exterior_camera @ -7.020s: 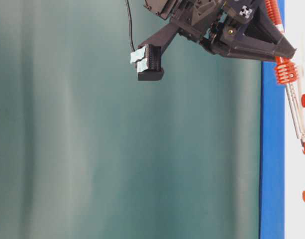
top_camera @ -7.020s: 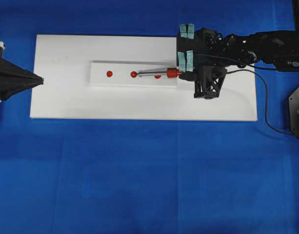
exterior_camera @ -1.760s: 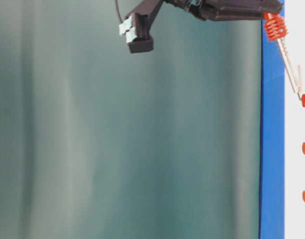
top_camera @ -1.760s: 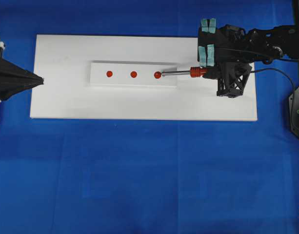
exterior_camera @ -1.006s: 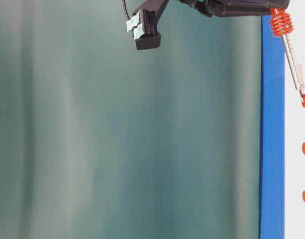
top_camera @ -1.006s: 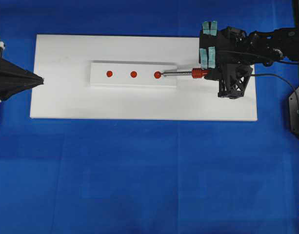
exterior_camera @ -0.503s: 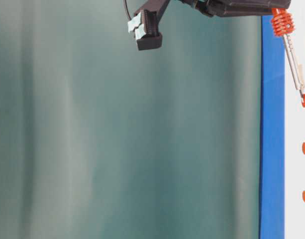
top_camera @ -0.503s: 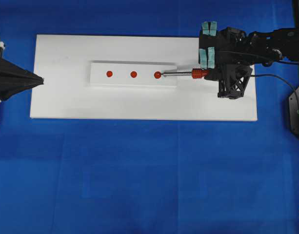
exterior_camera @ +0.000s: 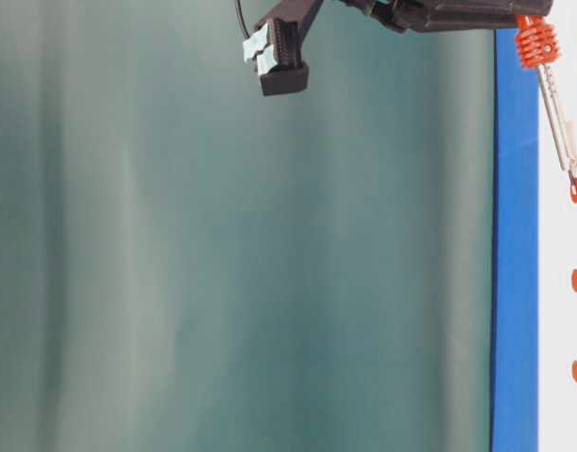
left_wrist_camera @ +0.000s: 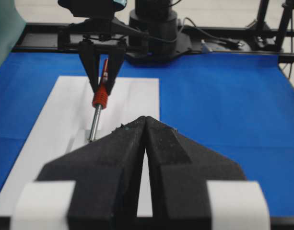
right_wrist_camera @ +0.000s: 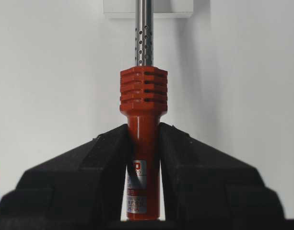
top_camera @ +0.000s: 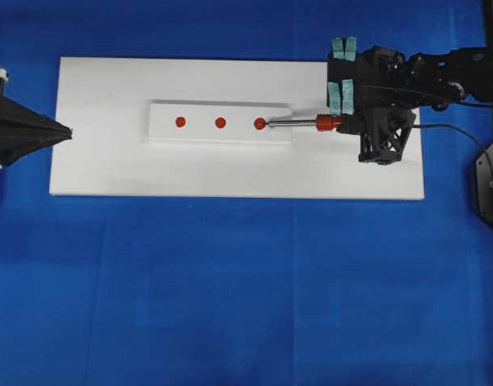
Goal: Touch the tip of the soldering iron to the mark.
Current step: 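Hold the iron tip on the right red dot, then lift the iron off the dot with the right gripper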
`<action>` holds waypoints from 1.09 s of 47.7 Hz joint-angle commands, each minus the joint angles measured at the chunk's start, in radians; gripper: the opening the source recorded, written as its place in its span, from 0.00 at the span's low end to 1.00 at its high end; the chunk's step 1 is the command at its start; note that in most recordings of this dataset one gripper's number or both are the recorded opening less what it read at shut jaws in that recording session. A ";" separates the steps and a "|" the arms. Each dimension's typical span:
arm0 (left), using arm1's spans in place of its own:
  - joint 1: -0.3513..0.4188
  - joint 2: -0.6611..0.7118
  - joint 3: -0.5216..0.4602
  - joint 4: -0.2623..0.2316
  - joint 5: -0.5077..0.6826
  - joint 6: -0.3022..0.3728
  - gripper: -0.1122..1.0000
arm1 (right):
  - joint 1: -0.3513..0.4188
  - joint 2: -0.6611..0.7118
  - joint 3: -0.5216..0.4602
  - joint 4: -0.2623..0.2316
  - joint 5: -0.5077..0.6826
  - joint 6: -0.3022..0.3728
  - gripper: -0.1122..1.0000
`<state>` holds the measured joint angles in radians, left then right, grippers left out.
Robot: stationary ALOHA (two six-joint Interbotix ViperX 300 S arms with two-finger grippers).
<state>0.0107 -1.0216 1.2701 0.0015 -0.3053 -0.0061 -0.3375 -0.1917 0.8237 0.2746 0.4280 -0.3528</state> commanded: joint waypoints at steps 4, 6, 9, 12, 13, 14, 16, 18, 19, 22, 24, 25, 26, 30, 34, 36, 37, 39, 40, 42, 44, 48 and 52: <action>0.000 0.009 -0.012 0.002 -0.011 -0.002 0.10 | 0.002 -0.012 -0.021 0.002 -0.008 -0.002 0.16; 0.002 0.009 -0.012 0.002 -0.009 -0.002 0.10 | 0.002 -0.020 -0.026 0.002 -0.008 -0.002 0.16; 0.002 0.008 -0.012 0.002 -0.009 -0.002 0.10 | 0.002 -0.037 -0.034 0.002 -0.006 -0.002 0.16; 0.000 0.008 -0.012 0.002 -0.009 -0.002 0.10 | -0.002 -0.060 -0.044 0.003 -0.003 0.000 0.16; 0.002 0.009 -0.012 0.002 -0.011 -0.002 0.10 | -0.003 -0.069 -0.049 0.002 0.000 0.000 0.16; 0.000 0.008 -0.012 0.002 -0.011 -0.002 0.10 | -0.005 -0.080 -0.054 0.002 0.005 0.000 0.16; 0.002 0.008 -0.012 0.002 -0.011 -0.002 0.10 | -0.006 -0.100 -0.064 0.002 0.017 0.000 0.16; 0.002 0.009 -0.014 0.002 -0.009 -0.002 0.10 | -0.008 -0.120 -0.075 0.000 0.032 0.000 0.16; 0.000 0.009 -0.014 0.002 -0.009 -0.002 0.10 | -0.009 -0.133 -0.084 -0.002 0.046 0.000 0.16; 0.002 0.008 -0.014 0.002 -0.009 -0.002 0.10 | -0.009 -0.163 -0.101 -0.005 0.075 0.000 0.16; 0.000 0.008 -0.014 0.002 -0.009 -0.002 0.10 | -0.011 -0.178 -0.114 -0.006 0.092 0.000 0.16; 0.002 0.008 -0.014 0.002 -0.009 -0.002 0.10 | -0.009 -0.187 -0.118 -0.008 0.100 0.000 0.16; 0.002 0.008 -0.014 0.002 -0.009 -0.002 0.10 | -0.011 -0.193 -0.123 -0.008 0.107 0.000 0.16; 0.000 0.008 -0.014 0.002 -0.011 -0.002 0.10 | -0.009 -0.215 -0.135 -0.012 0.127 0.000 0.16; 0.002 0.008 -0.014 0.002 -0.011 -0.002 0.10 | -0.009 -0.224 -0.133 -0.017 0.133 0.000 0.16; 0.002 0.009 -0.014 0.002 -0.011 -0.002 0.10 | -0.009 -0.224 -0.133 -0.017 0.133 0.000 0.16; 0.002 0.009 -0.014 0.002 -0.011 -0.002 0.10 | -0.009 -0.224 -0.133 -0.017 0.133 0.000 0.16; 0.002 0.008 -0.014 0.002 -0.011 -0.003 0.10 | -0.011 -0.224 -0.133 -0.017 0.133 0.000 0.16; 0.000 0.008 -0.014 0.002 -0.011 -0.003 0.10 | -0.011 -0.224 -0.133 -0.017 0.133 0.000 0.16; 0.000 0.008 -0.014 0.002 -0.011 -0.003 0.10 | -0.009 -0.224 -0.133 -0.017 0.133 0.000 0.16; 0.002 0.008 -0.012 0.002 -0.011 -0.003 0.10 | -0.011 -0.224 -0.133 -0.017 0.133 0.000 0.16; 0.002 0.008 -0.012 0.002 -0.011 -0.003 0.10 | -0.011 -0.224 -0.132 -0.017 0.132 0.000 0.16; 0.002 0.008 -0.012 0.002 -0.011 -0.003 0.10 | -0.009 -0.224 -0.132 -0.017 0.133 0.000 0.16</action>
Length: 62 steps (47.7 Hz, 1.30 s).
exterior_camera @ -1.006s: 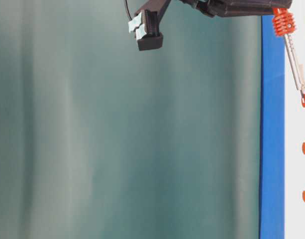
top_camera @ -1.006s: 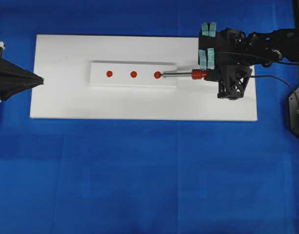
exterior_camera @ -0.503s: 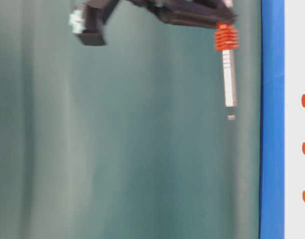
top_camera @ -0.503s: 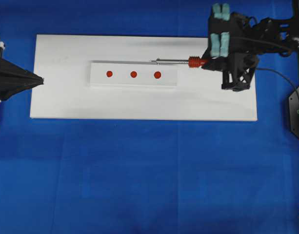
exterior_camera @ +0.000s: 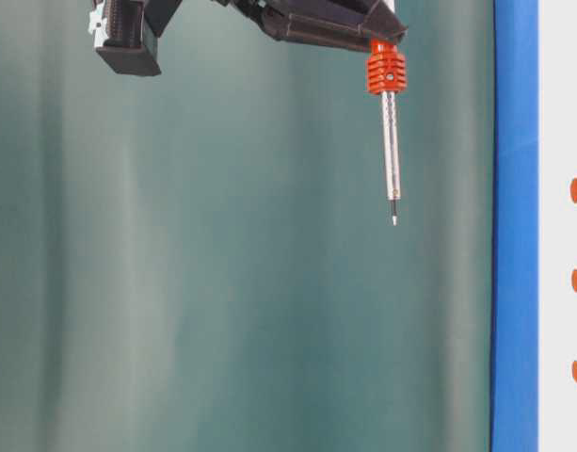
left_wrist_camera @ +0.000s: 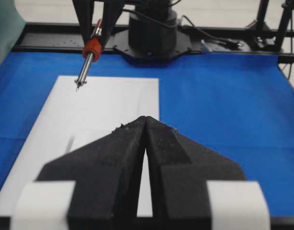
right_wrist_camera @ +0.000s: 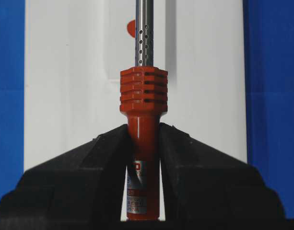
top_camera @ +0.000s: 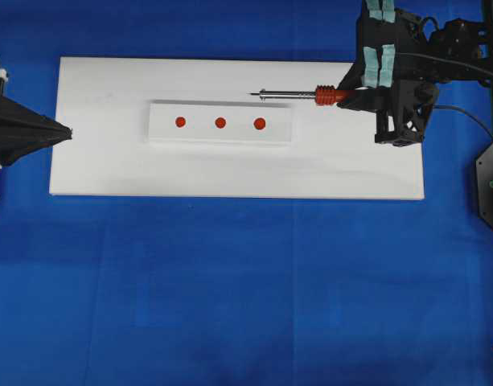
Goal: Touch the tip of the soldering iron to the mark.
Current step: 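Lift the iron off the dot with the right gripper, then carry the iron down and lay it on the blue table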
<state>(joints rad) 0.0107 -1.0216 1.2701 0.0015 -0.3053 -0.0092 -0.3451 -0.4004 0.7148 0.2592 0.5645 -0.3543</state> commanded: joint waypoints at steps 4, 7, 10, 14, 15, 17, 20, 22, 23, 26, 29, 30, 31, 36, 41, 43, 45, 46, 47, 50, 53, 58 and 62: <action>0.002 0.008 -0.012 0.002 -0.011 0.000 0.10 | -0.002 -0.017 -0.021 0.002 -0.003 0.006 0.16; 0.002 0.008 -0.014 0.002 -0.011 0.000 0.10 | 0.000 -0.018 -0.020 0.002 -0.003 0.028 0.16; 0.000 0.009 -0.014 0.002 -0.009 0.000 0.10 | 0.006 -0.023 -0.017 0.002 -0.003 0.057 0.16; 0.002 0.008 -0.012 0.002 -0.011 0.000 0.10 | 0.034 -0.032 -0.008 0.000 -0.005 0.095 0.16; 0.002 0.009 -0.012 0.002 -0.011 0.000 0.10 | 0.044 -0.035 -0.005 0.000 -0.005 0.106 0.16; 0.002 0.008 -0.012 0.002 -0.011 0.000 0.10 | 0.066 -0.043 0.002 0.000 -0.005 0.127 0.16; 0.002 0.009 -0.012 0.002 -0.011 0.000 0.10 | 0.117 -0.058 0.015 -0.002 -0.015 0.167 0.16; 0.002 0.008 -0.012 0.002 -0.011 0.000 0.10 | 0.149 -0.066 0.023 -0.002 -0.026 0.192 0.16; 0.000 0.008 -0.014 0.002 -0.011 0.000 0.10 | 0.166 -0.071 0.026 -0.002 -0.034 0.206 0.16; 0.002 0.008 -0.012 0.002 -0.011 0.000 0.10 | 0.215 -0.083 0.035 -0.003 -0.057 0.245 0.16; 0.000 0.008 -0.012 0.002 -0.011 0.000 0.10 | 0.273 -0.092 0.048 -0.009 -0.086 0.288 0.16; 0.002 0.008 -0.014 0.002 -0.011 0.000 0.10 | 0.290 -0.094 0.049 -0.011 -0.095 0.301 0.16; 0.002 0.008 -0.012 0.002 -0.011 0.000 0.10 | 0.308 -0.095 0.052 -0.012 -0.104 0.314 0.16; 0.000 0.008 -0.012 0.002 -0.011 0.000 0.10 | 0.388 -0.089 0.060 -0.023 -0.147 0.374 0.16; 0.002 0.008 -0.012 0.002 -0.011 -0.002 0.10 | 0.469 -0.067 0.064 -0.035 -0.189 0.434 0.16; 0.002 0.008 -0.012 0.002 -0.011 -0.002 0.10 | 0.499 -0.055 0.064 -0.040 -0.202 0.454 0.16; 0.002 0.008 -0.012 0.002 -0.011 -0.002 0.10 | 0.525 -0.044 0.063 -0.043 -0.219 0.471 0.16; 0.002 0.008 -0.012 0.002 -0.011 -0.002 0.10 | 0.537 -0.037 0.063 -0.046 -0.227 0.479 0.16; 0.000 0.008 -0.014 0.000 -0.011 -0.002 0.10 | 0.549 -0.031 0.061 -0.048 -0.235 0.486 0.16; 0.002 0.008 -0.014 0.002 -0.011 -0.002 0.10 | 0.586 -0.005 0.058 -0.049 -0.261 0.506 0.16; 0.002 0.008 -0.012 0.002 -0.011 -0.002 0.10 | 0.609 0.017 0.055 -0.049 -0.279 0.517 0.16; 0.000 0.006 -0.014 0.002 -0.011 -0.002 0.10 | 0.630 0.044 0.054 -0.049 -0.304 0.522 0.16; 0.002 0.006 -0.014 0.002 -0.011 -0.002 0.10 | 0.632 0.055 0.052 -0.049 -0.313 0.522 0.16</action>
<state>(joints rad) 0.0107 -1.0216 1.2701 0.0015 -0.3053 -0.0092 0.2853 -0.3451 0.7900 0.2132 0.2730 0.1657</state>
